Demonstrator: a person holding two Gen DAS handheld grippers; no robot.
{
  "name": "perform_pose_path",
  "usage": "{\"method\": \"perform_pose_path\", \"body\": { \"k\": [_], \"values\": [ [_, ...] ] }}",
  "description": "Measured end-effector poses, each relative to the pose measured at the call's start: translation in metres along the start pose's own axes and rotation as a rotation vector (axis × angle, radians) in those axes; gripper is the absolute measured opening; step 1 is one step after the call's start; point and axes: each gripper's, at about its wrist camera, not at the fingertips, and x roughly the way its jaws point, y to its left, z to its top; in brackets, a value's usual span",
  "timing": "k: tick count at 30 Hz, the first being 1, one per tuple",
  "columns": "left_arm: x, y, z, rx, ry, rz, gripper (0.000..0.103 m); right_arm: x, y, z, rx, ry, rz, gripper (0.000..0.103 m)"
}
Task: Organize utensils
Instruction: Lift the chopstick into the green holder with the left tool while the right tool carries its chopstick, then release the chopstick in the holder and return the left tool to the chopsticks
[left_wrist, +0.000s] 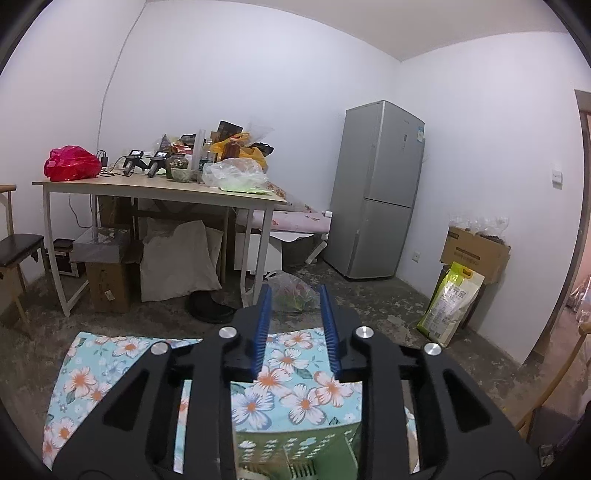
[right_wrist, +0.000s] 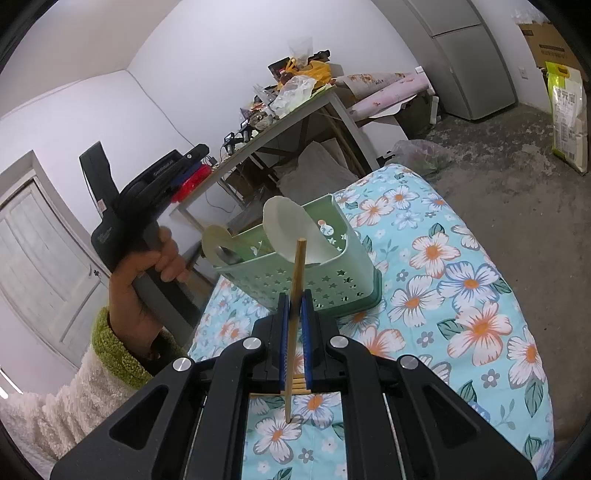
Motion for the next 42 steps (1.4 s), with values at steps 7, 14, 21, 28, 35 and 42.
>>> {"method": "perform_pose_path", "body": {
  "k": [7,14,21,28,35,42],
  "values": [
    [-0.041,0.014,-0.002,-0.030,-0.015,0.000,0.044,-0.004,0.004,-0.001,-0.015,-0.011,-0.003,0.007],
    [-0.093,0.036,-0.028,-0.037,0.034,0.018,0.073,-0.009,0.015,0.005,-0.057,-0.034,0.015,0.006],
    [-0.129,0.066,-0.078,-0.068,0.174,0.056,0.084,-0.016,0.031,0.022,-0.122,-0.089,0.040,0.006],
    [-0.149,0.089,-0.126,-0.125,0.295,0.095,0.088,-0.038,0.057,0.052,-0.226,-0.214,0.047,0.006],
    [-0.164,0.094,-0.148,-0.152,0.319,0.112,0.091,-0.048,0.087,0.084,-0.326,-0.349,0.042,0.006],
    [-0.163,0.074,-0.160,-0.123,0.339,0.076,0.092,-0.009,0.110,0.102,-0.418,-0.389,-0.007,0.006]
  ]
}}
